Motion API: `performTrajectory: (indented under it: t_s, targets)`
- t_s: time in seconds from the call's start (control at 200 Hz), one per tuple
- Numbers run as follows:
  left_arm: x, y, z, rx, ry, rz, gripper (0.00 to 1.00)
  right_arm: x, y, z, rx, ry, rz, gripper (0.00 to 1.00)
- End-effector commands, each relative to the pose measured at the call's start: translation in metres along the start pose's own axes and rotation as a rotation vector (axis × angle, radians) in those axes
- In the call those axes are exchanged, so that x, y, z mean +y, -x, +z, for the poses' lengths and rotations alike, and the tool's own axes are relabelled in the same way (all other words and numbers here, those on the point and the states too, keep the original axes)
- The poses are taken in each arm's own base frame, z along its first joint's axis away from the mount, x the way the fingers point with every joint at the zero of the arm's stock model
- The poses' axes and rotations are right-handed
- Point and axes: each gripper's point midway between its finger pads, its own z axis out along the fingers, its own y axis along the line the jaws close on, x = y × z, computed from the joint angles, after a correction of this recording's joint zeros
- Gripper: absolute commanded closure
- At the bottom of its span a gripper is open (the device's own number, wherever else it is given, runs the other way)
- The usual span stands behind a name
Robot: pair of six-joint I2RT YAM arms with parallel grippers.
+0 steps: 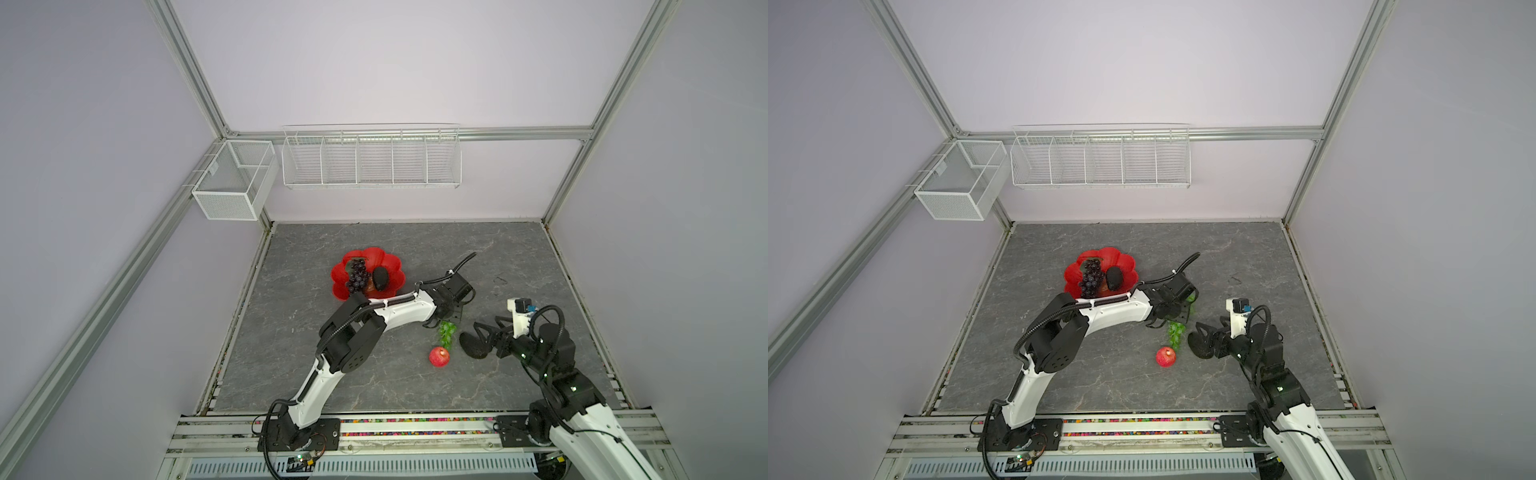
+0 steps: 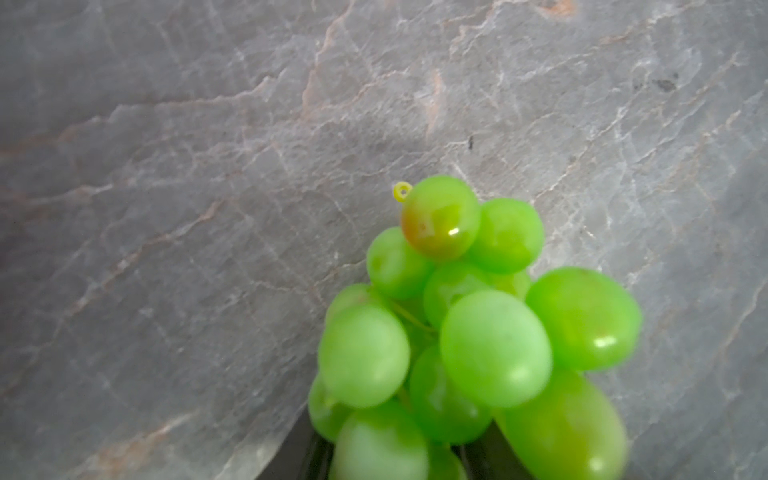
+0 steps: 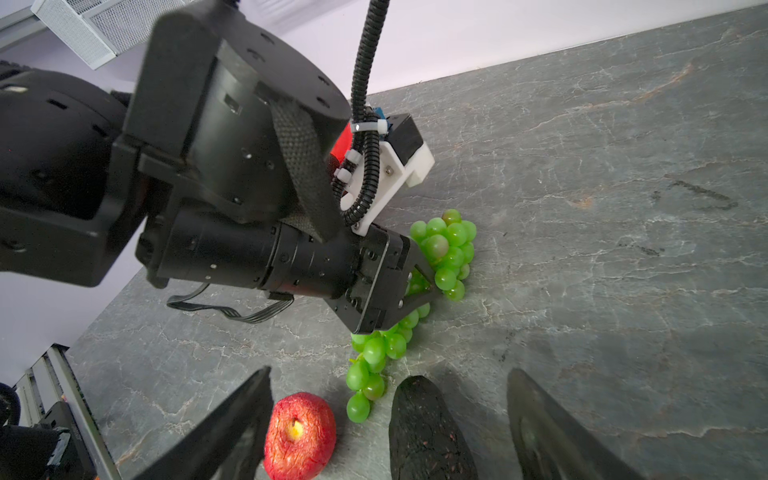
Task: Place and organize the fake fruits in the fruit bowl
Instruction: 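Reach the left gripper to the green grapes and grasp the bunch, then carry the green grapes with the left gripper into the red bowl and release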
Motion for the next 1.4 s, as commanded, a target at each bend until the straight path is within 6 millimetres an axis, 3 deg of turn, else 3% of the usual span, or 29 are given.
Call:
performTrajectory:
  t_s: [0.0, 0.41, 0.585, 0.815, 0.97, 1.155, 1.394]
  targets:
    - [0.009, -0.003, 0.000, -0.008, 0.010, -0.005, 0.64, -0.003, 0.001, 0.002, -0.018, -0.006, 0.002, 0.11]
    - [0.027, 0.044, -0.049, -0.151, -0.065, -0.088, 0.65, -0.002, 0.004, 0.000, -0.035, -0.005, -0.010, 0.11]
    - [0.044, 0.065, -0.085, -0.230, -0.073, -0.125, 0.66, -0.001, 0.003, -0.001, -0.032, 0.004, -0.015, 0.11]
    - [0.117, 0.085, -0.144, -0.311, 0.150, -0.156, 0.66, 0.005, 0.003, 0.000, -0.032, 0.035, -0.025, 0.11]
    - [0.170, 0.087, -0.166, -0.322, 0.254, -0.199, 0.66, 0.007, -0.001, 0.002, -0.018, 0.056, -0.022, 0.11]
    - [0.226, 0.085, -0.159, -0.276, 0.345, -0.235, 0.66, 0.013, -0.001, 0.003, -0.014, 0.088, -0.033, 0.11]
    - [0.273, 0.090, -0.137, -0.220, 0.450, -0.261, 0.66, 0.015, -0.004, 0.005, -0.014, 0.098, -0.042, 0.11]
